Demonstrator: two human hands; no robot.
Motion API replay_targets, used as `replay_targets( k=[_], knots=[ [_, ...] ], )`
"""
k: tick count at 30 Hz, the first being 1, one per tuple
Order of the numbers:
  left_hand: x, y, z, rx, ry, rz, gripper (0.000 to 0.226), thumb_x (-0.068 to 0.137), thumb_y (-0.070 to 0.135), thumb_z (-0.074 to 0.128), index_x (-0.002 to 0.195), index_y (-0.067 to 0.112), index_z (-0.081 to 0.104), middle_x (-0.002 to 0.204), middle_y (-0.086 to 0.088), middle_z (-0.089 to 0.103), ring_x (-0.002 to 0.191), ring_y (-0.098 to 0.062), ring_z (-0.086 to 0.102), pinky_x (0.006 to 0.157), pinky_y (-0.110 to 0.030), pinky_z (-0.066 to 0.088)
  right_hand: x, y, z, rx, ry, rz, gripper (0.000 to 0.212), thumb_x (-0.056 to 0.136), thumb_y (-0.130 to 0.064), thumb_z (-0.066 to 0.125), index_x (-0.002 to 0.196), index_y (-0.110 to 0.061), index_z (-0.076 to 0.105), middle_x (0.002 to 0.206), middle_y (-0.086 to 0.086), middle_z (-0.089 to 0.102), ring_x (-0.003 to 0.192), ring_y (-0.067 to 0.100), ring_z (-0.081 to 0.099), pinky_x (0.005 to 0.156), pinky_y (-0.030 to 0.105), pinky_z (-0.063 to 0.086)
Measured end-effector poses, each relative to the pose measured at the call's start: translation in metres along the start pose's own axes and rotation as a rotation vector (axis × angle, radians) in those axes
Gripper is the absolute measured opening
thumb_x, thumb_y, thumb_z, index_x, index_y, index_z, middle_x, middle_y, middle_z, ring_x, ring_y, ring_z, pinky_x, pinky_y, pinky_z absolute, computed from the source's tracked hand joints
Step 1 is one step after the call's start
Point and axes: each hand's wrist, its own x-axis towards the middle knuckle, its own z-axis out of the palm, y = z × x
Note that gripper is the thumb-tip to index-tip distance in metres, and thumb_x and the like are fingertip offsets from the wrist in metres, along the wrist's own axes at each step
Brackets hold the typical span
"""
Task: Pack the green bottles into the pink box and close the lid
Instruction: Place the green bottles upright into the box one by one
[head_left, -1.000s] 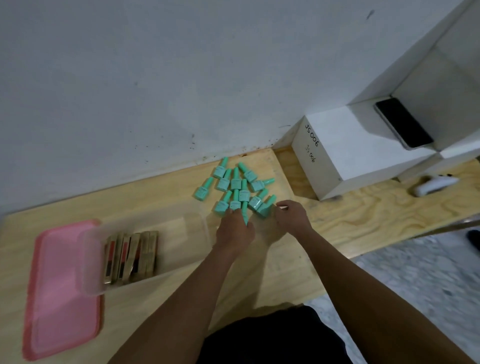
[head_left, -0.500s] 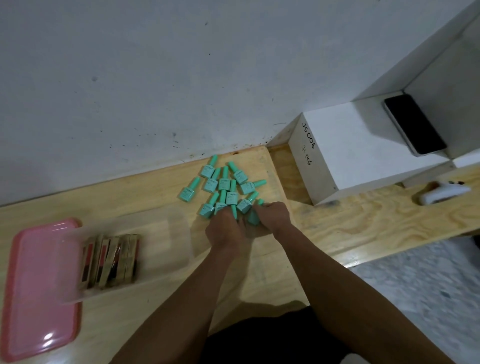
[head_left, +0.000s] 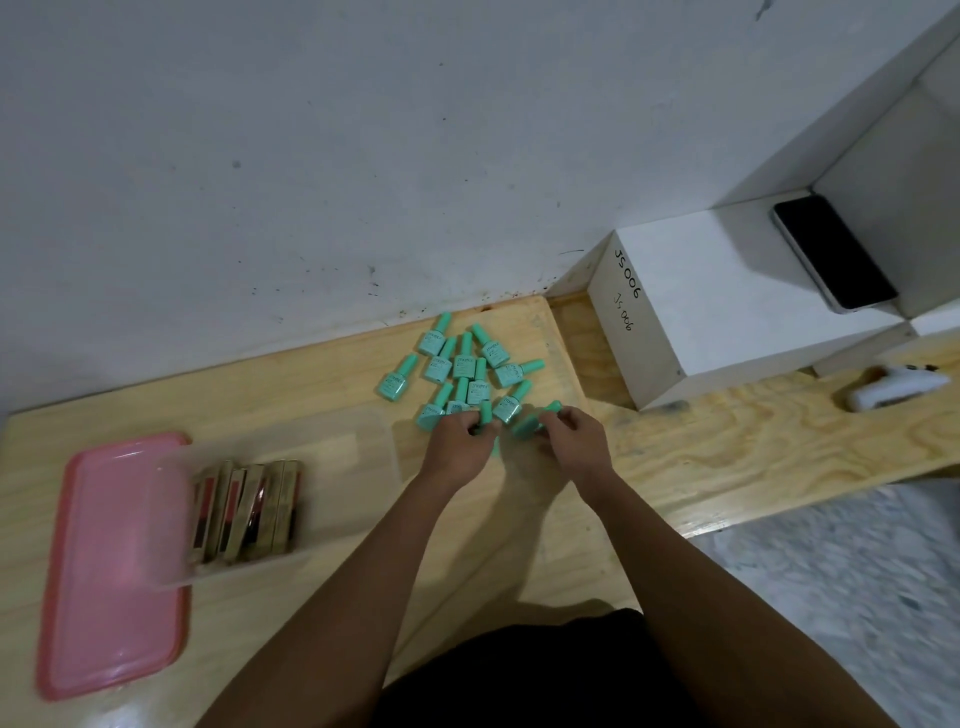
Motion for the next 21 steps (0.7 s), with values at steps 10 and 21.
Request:
replay_targets(
  k=[10, 21],
  knots=[
    [-0.032, 0.005, -0.056, -0.139, 0.021, 0.102, 0.029, 0.093, 0.027, 0.059, 0.114, 0.007, 0.064, 0.106, -0.006, 0.065, 0.090, -0.018, 0.066, 0.065, -0.034, 0.060, -0.026, -0.034, 0.002, 0.800, -0.185, 0.119, 0.015, 0.099, -0.012, 0.051, 0.104, -0.002, 0.061, 0.096, 0.012, 0.069, 0.091, 0.024, 0.068, 0.078, 0.038, 0.058],
    [-0.055, -0.023, -0.128, -0.303, 0.148, 0.099, 0.025, 0.094, 0.025, 0.058, 0.110, 0.010, 0.047, 0.100, -0.007, 0.068, 0.075, -0.010, 0.064, 0.066, -0.036, 0.057, -0.067, -0.070, 0.055, 0.576, -0.486, -0.034, 0.021, 0.099, -0.015, 0.053, 0.116, -0.005, 0.062, 0.112, 0.013, 0.069, 0.104, 0.026, 0.067, 0.092, 0.046, 0.054]
  ],
)
